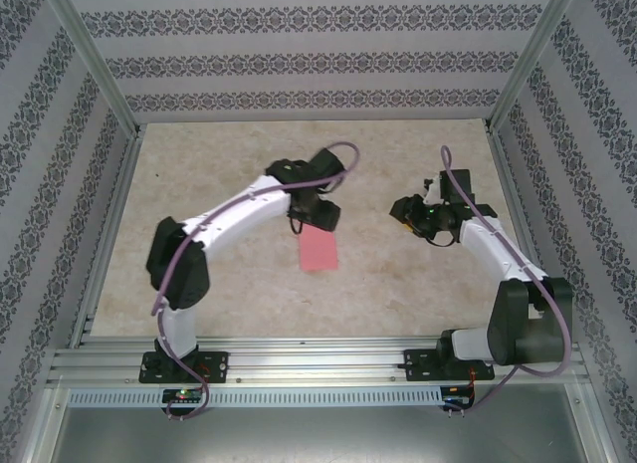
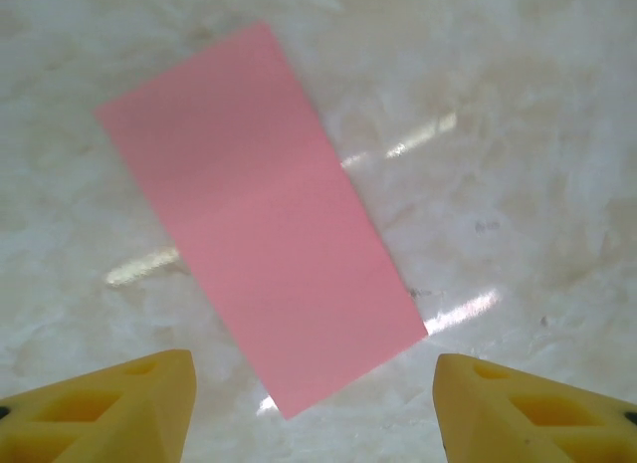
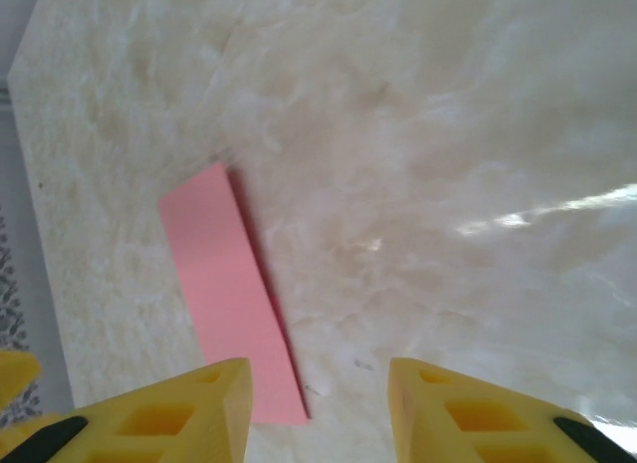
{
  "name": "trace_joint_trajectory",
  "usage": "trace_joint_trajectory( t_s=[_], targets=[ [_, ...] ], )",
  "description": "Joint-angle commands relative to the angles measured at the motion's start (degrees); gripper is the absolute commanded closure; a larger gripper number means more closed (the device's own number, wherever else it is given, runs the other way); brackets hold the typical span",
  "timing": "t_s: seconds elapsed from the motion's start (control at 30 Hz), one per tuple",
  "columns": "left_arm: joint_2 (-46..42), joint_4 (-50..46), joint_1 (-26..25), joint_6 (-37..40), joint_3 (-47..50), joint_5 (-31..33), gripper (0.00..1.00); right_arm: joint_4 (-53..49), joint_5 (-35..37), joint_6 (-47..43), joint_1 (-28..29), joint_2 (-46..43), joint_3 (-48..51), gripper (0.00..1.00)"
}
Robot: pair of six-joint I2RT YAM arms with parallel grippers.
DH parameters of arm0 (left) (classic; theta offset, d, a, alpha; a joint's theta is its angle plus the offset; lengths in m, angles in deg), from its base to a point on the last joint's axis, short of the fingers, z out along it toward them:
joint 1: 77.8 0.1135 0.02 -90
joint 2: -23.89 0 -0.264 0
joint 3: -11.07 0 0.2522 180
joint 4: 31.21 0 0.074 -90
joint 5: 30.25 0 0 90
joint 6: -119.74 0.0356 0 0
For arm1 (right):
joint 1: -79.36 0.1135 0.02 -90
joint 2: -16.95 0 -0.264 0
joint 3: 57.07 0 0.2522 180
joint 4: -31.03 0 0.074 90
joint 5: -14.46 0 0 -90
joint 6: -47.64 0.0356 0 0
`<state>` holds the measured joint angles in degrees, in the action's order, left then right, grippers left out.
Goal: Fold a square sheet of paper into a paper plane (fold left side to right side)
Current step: Turn over the paper at the center of the table, then third fold the triangle at the center of the table.
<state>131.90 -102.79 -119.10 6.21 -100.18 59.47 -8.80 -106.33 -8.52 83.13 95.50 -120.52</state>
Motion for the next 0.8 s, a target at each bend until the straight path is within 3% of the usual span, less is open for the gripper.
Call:
trace_joint_trajectory(
  t_s=[0.0,0.1,0.23,0.77],
  targets=[
    [-3.53,12.79,6.19,-7.41,11.05,-11.64,0.34,7.74,-1.58,2.96,4.18,2.93,-1.31,0.59],
    [-5.74,22.81,11.15,-11.7,19.85,-20.06,0.35,8.79,-1.17,2.97,7.94,5.94,-3.43,0.59],
    [-4.5,29.91,13.35,-14.42,24.25,-26.69,0.37,10.37,-0.96,3.76,10.3,8.29,-4.7,0.59],
    [2.69,33.63,13.42,-16.1,26.04,-27.66,0.41,10.57,-0.98,1.86,11.35,8.21,-4.78,0.59]
  ],
)
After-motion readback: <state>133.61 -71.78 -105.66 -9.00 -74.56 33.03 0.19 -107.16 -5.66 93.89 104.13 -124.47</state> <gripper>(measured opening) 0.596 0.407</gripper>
